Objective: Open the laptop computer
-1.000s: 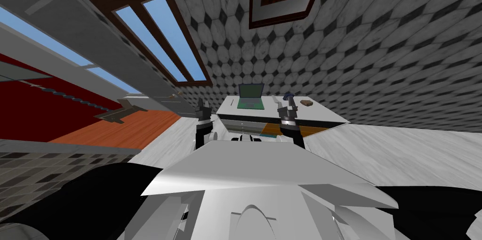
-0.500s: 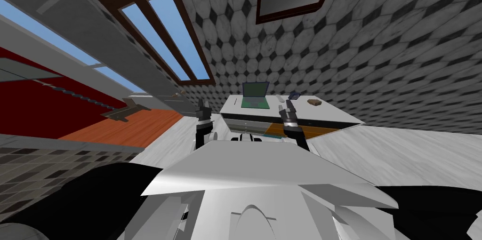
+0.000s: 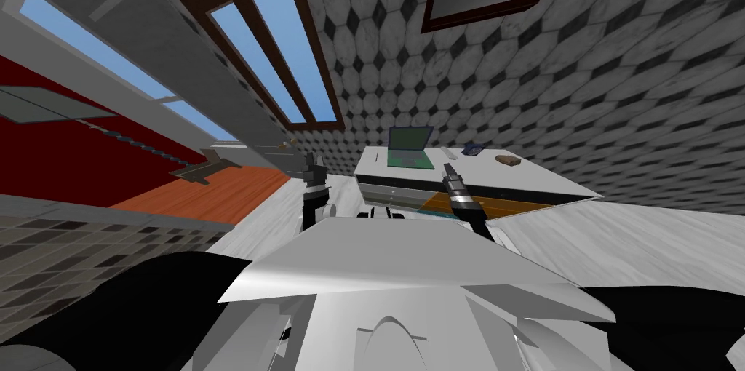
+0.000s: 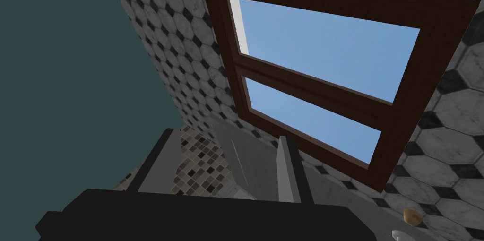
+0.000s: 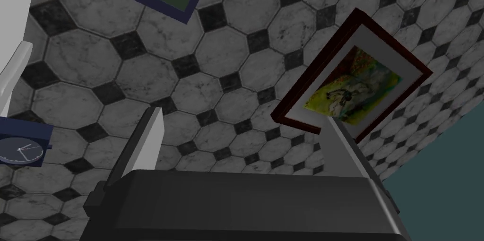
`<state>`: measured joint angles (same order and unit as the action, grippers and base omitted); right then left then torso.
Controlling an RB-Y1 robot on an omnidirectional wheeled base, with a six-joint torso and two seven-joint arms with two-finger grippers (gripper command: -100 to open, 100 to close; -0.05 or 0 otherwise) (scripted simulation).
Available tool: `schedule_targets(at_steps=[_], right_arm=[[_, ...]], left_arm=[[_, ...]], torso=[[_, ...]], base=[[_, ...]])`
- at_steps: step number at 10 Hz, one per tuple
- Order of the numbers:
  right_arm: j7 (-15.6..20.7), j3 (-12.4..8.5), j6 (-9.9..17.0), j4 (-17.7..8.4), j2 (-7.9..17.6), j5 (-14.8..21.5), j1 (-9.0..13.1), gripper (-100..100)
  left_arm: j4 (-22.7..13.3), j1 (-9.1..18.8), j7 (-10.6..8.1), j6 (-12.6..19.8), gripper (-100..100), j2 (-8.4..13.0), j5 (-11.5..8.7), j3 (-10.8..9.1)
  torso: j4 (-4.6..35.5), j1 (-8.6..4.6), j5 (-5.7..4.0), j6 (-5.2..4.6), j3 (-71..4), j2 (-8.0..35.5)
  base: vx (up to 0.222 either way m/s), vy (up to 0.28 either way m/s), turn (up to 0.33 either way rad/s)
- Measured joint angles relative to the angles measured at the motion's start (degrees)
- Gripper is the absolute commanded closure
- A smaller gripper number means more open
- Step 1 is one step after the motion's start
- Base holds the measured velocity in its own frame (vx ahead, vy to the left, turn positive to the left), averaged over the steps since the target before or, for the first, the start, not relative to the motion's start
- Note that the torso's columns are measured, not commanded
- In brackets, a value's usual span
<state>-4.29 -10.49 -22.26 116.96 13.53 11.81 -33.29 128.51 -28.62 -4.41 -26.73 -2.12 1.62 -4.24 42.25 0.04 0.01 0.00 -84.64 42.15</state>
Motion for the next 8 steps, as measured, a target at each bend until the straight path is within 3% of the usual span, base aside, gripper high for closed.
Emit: schedule_targets(at_steps=[3, 8], right_arm=[[3.4, -4.4, 0.9, -4.3, 2.2, 5.5, -1.5, -100], [6.5, -10.8, 1.5, -9.9, 6.1, 11.3, -2.8, -100]], left_arm=[[0.0, 0.0, 0.00, 0.0, 0, 0.0, 0.0, 0.00], [0.0, 0.0, 0.00, 0.0, 0, 0.0, 0.0, -0.01]], torso=[[0.1, -0.18, -0.04, 0.00, 0.1, 0.2], [0.0, -0.10, -0.03, 0.00, 0.1, 0.1]], base=[[0.014, 0.268, 0.041], [0.026, 0.216, 0.060]])
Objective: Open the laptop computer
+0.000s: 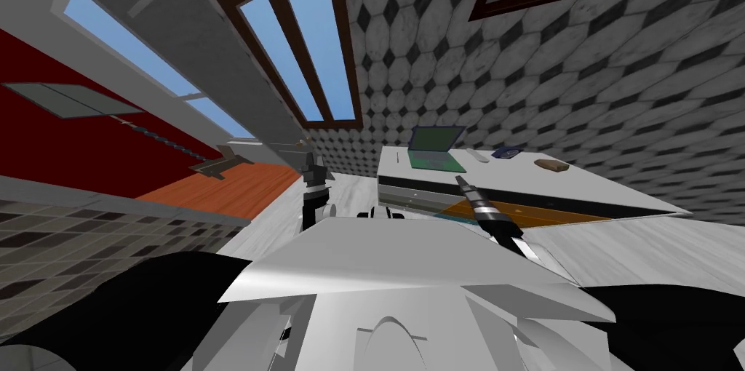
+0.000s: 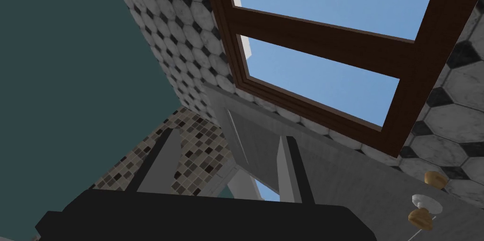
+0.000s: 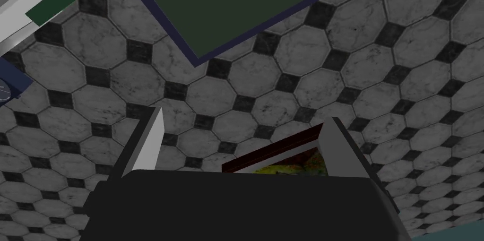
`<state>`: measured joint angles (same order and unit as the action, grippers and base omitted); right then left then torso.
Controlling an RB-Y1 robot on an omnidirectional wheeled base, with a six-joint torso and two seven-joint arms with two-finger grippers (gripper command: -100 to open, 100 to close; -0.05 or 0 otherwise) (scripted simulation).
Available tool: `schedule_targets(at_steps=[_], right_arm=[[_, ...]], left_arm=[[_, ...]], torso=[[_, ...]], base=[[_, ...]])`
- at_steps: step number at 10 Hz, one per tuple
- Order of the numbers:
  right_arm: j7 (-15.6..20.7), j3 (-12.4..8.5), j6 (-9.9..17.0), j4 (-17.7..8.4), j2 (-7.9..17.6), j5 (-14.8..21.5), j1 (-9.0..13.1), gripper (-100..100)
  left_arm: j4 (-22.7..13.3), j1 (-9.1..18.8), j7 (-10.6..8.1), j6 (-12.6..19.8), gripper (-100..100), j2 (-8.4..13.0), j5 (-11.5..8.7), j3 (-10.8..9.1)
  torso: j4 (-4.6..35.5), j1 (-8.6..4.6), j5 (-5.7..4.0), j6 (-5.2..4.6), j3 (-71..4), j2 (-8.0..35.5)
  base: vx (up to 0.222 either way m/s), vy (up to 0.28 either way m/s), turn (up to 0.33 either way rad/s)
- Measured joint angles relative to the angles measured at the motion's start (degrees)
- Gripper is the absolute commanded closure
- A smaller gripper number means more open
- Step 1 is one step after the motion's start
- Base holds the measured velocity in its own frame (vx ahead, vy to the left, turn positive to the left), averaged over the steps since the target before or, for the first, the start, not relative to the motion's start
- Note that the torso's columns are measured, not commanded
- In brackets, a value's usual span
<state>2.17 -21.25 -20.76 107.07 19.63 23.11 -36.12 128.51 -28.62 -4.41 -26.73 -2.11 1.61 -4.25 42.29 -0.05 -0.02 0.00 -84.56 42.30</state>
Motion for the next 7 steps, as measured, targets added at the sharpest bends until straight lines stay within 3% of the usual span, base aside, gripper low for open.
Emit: schedule_targets(at_steps=[3, 6, 7], right_arm=[[3.6, -5.1, 0.1, -3.9, 2.3, 5.1, -2.1, -100], [5.8, -8.4, 1.6, -7.6, 5.9, 9.0, -1.7, -100], [7.2, -10.0, 1.1, -10.4, 7.1, 10.5, -1.1, -100]], left_arm=[[0.0, 0.0, 0.00, 0.0, 0, 0.0, 0.0, 0.01], [0.0, 0.0, 0.00, 0.0, 0, 0.0, 0.0, -0.01], [0.0, 0.0, 0.00, 0.0, 0, 0.0, 0.0, -0.01]], torso=[[0.0, 0.17, 0.06, 0.01, -0.1, -0.1], [0.0, -0.25, -0.08, 0.01, 0.1, 0.1], [0.0, -0.03, -0.02, 0.01, 0.0, 0.0]], base=[[0.068, 0.275, 0.123], [0.054, 0.150, 0.096], [0.096, 0.174, 0.179]])
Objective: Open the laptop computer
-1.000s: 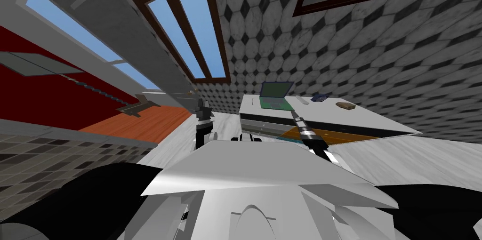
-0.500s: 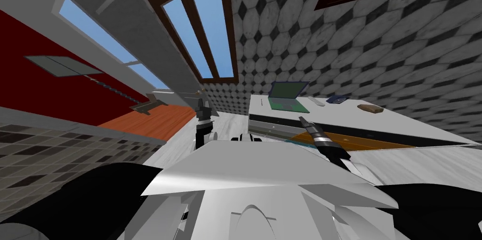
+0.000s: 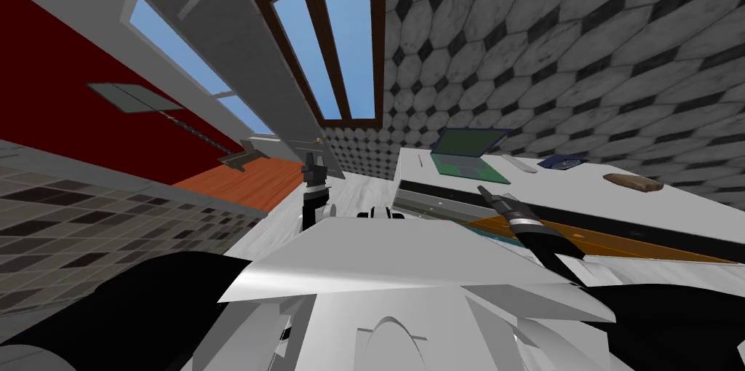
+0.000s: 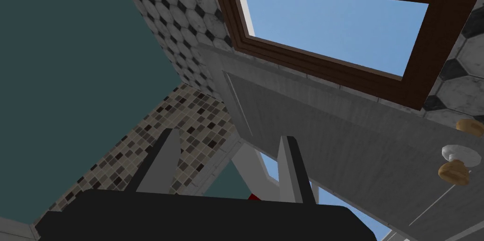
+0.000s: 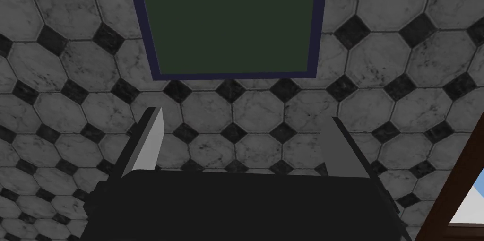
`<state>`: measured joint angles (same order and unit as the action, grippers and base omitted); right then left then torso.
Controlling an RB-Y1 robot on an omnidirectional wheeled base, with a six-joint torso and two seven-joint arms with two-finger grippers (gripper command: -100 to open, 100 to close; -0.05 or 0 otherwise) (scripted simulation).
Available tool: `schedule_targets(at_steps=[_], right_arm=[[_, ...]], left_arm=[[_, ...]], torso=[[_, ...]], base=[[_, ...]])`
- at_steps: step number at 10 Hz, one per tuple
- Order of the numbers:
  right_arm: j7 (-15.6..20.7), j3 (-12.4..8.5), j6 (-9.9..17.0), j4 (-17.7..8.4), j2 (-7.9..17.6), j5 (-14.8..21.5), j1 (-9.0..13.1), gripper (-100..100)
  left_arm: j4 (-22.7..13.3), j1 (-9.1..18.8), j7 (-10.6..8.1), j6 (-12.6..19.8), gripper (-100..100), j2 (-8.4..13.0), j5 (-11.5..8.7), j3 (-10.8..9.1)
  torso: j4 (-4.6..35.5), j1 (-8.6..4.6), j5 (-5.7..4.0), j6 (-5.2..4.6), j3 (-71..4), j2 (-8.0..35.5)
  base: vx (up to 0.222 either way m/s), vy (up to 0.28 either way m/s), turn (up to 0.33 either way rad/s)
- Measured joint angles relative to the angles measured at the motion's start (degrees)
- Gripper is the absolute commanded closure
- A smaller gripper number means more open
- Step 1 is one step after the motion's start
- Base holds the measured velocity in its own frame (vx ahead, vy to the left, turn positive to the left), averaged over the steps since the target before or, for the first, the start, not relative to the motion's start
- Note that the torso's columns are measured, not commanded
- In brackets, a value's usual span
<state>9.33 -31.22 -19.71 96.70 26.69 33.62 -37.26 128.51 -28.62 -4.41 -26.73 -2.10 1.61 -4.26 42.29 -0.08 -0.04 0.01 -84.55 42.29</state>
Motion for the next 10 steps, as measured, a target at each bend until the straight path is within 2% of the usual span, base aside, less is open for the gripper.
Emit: schedule_targets(at_steps=[2, 4, 7, 9, 10], right_arm=[[2.2, -1.9, 1.9, -1.3, 2.8, 3.4, -0.3, -100], [3.6, -3.4, 2.3, -3.0, 4.9, 5.0, -0.2, -100], [7.9, -5.8, 3.1, -8.2, 9.2, 9.2, 2.2, -100], [10.6, -7.9, 3.2, -10.2, 11.9, 11.6, 2.4, -100], [11.3, -8.0, 4.4, -10.9, 13.9, 12.8, 2.8, -100]], left_arm=[[0.0, 0.0, 0.00, 0.0, 0, 0.0, 0.0, 0.00], [0.0, 0.0, 0.00, 0.0, 0, 0.0, 0.0, -0.01], [0.0, 0.0, 0.00, 0.0, 0, 0.0, 0.0, -0.01], [0.0, 0.0, 0.00, 0.0, 0, 0.0, 0.0, -0.01], [0.0, 0.0, 0.00, 0.0, 0, 0.0, 0.0, -0.01]], torso=[[0.0, 0.16, 0.07, 0.00, -0.1, -0.1], [0.0, -0.12, -0.02, -0.02, 0.1, 0.1], [-0.1, 0.03, 0.03, 0.02, -0.1, -0.2], [0.0, 0.01, 0.02, -0.02, 0.0, 0.0], [0.0, 0.00, 0.02, 0.01, 0.0, 0.0]], base=[[0.089, 0.133, 0.144], [0.057, 0.083, 0.176], [0.122, 0.072, 0.225], [0.127, 0.025, 0.202], [0.116, -0.009, 0.247]])
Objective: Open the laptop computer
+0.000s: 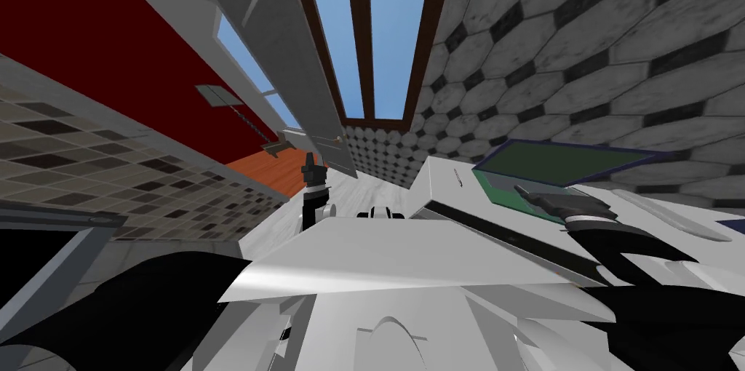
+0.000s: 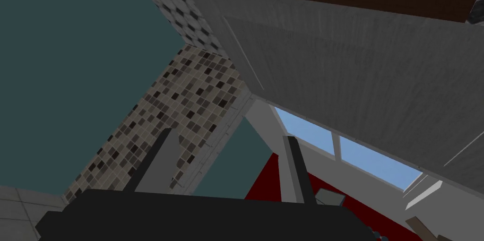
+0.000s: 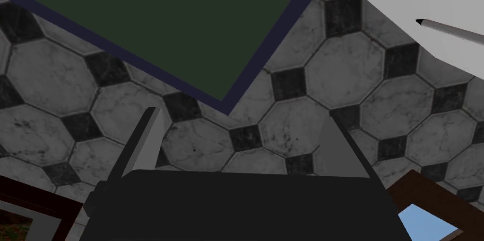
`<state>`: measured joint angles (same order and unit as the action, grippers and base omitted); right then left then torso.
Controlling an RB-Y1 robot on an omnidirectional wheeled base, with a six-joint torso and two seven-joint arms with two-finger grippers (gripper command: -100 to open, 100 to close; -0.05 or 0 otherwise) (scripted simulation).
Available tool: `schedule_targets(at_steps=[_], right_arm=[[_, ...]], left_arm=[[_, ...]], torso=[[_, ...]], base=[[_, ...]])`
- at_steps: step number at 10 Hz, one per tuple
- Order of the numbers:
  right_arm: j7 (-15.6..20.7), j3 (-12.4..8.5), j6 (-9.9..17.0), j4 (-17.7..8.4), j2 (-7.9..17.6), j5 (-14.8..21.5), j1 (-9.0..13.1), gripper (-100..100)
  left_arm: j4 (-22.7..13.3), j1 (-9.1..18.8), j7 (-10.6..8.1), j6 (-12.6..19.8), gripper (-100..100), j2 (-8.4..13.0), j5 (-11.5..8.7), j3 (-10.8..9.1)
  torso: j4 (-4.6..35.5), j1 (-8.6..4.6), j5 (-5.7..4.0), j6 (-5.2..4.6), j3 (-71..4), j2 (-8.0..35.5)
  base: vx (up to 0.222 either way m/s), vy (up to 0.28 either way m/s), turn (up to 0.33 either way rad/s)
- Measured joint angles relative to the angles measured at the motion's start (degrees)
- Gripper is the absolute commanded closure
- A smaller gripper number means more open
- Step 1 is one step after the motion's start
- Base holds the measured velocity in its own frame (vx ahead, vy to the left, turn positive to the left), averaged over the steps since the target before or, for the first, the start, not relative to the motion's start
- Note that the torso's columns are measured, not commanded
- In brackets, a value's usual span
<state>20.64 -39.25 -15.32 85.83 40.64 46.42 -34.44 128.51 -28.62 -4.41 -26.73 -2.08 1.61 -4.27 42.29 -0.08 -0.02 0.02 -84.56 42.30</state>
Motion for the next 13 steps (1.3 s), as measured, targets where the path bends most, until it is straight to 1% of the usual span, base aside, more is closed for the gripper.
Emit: schedule_targets(at_steps=[1, 3, 4, 5, 6, 7, 9, 10, 11, 12, 13], right_arm=[[0.9, -0.5, 0.8, -0.6, 1.5, 1.1, 0.3, -100], [3.8, -2.0, 0.6, -3.8, 4.0, 3.3, 2.1, -100], [4.5, -2.4, 1.4, -3.2, 5.1, 4.2, 1.4, -100], [5.1, -2.7, 2.2, -4.0, 6.7, 5.1, 2.0, -100], [6.2, -2.9, 2.4, -5.3, 7.6, 6.1, 3.1, -100], [7.4, -3.5, 2.2, -6.4, 8.5, 6.8, 3.7, -100], [8.7, -4.3, 2.8, -7.2, 10.6, 8.3, 4.1, -100], [9.0, -4.5, 3.3, -7.3, 11.6, 8.8, 3.7, -100], [9.0, -4.5, 3.4, -7.3, 11.7, 8.9, 3.7, -100], [9.0, -4.5, 3.4, -7.3, 11.7, 8.9, 3.7, 100], [9.0, -4.5, 3.4, -7.3, 11.7, 8.9, 3.7, 100]], left_arm=[[0.0, 0.0, 0.00, 0.0, 0, 0.0, 0.0, 0.00], [0.0, 0.0, 0.00, 0.0, 0, 0.0, 0.0, -0.01], [0.0, 0.0, 0.00, 0.0, 0, 0.0, 0.0, -0.01], [0.0, 0.0, 0.00, 0.0, 0, 0.0, 0.0, 0.00], [0.0, 0.0, 0.00, 0.0, 0, 0.0, 0.0, -0.01], [0.0, 0.0, 0.00, 0.0, 0, 0.0, 0.0, -0.01], [0.0, 0.0, 0.00, 0.0, 0, 0.0, 0.0, -0.01], [0.0, 0.0, 0.00, 0.0, 0, 0.0, 0.0, -0.01], [0.0, 0.0, 0.00, 0.0, 0, 0.0, 0.0, -0.01], [0.0, 0.0, 0.00, 0.0, 0, 0.0, 0.0, 0.00], [0.0, 0.0, 0.00, 0.0, 0, 0.0, 0.0, 0.00]], torso=[[0.0, -0.01, -0.01, -0.03, 0.0, 0.0], [0.0, 0.00, -0.01, -0.03, 0.0, 0.0], [0.0, 0.12, 0.03, -0.05, 0.0, 0.0], [0.0, 0.15, 0.04, 0.00, 0.0, 0.0], [0.0, 0.10, 0.02, -0.03, 0.0, 0.0], [0.0, 0.07, 0.02, -0.05, 0.1, 0.1], [0.0, 0.07, 0.01, -0.02, 0.0, 0.0], [0.0, 0.11, 0.08, 0.05, -0.1, -0.1], [0.0, 0.19, 0.07, 0.00, 0.0, 0.0], [0.0, 0.19, 0.06, -0.02, 0.1, 0.1], [0.0, 0.14, 0.04, -0.03, 0.1, 0.1]], base=[[0.127, -0.032, 0.195], [0.121, -0.038, 0.176], [0.119, -0.026, 0.185], [0.096, -0.035, 0.165], [0.072, -0.040, 0.135], [0.069, -0.043, 0.096], [0.078, -0.041, 0.107], [0.029, -0.018, 0.017], [0.006, -0.005, -0.001], [0.000, 0.000, 0.000], [-0.201, -0.074, 0.339]])
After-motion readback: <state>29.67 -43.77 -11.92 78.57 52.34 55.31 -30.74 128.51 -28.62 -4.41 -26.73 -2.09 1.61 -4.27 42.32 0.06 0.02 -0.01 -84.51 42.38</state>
